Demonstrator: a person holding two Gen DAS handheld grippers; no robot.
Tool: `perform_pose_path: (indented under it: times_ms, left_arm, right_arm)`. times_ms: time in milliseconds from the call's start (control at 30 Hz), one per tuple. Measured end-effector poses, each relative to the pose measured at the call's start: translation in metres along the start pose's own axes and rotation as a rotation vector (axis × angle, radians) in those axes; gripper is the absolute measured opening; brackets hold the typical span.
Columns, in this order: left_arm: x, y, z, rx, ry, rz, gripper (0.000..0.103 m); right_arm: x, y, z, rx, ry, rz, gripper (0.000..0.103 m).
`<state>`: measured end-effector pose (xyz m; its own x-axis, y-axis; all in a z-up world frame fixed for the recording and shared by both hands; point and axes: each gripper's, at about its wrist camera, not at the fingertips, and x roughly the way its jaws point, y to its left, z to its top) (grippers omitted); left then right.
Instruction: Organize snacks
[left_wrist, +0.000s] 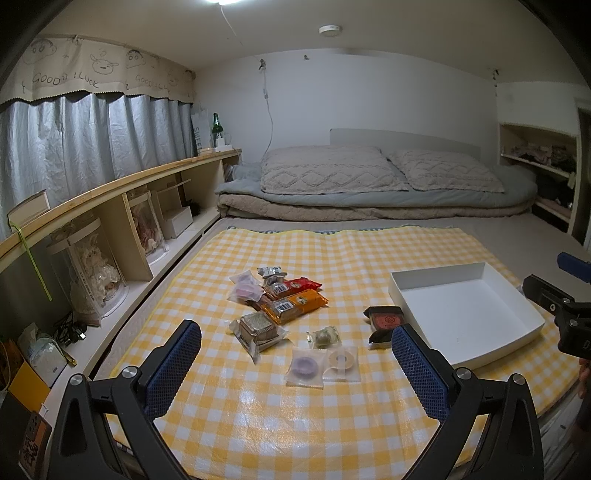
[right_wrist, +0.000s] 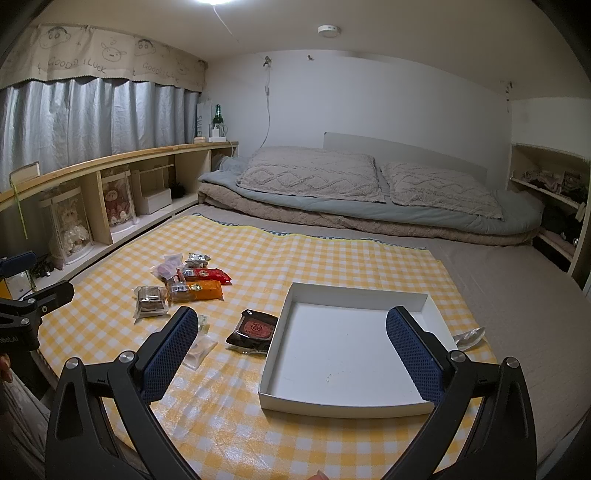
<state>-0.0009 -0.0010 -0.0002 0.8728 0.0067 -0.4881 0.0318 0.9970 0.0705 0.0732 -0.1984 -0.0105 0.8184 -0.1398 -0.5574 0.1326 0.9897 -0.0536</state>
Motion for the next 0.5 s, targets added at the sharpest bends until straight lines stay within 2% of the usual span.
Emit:
perform_pose_path:
  times_ms: [500]
  left_arm:
    - [-0.006,0.008,0.015,0.01,-0.034,-0.006,0.103]
  right_arm:
    - [-0.001,-0.004,0.008,0.002,-0.006,0.004,0.103]
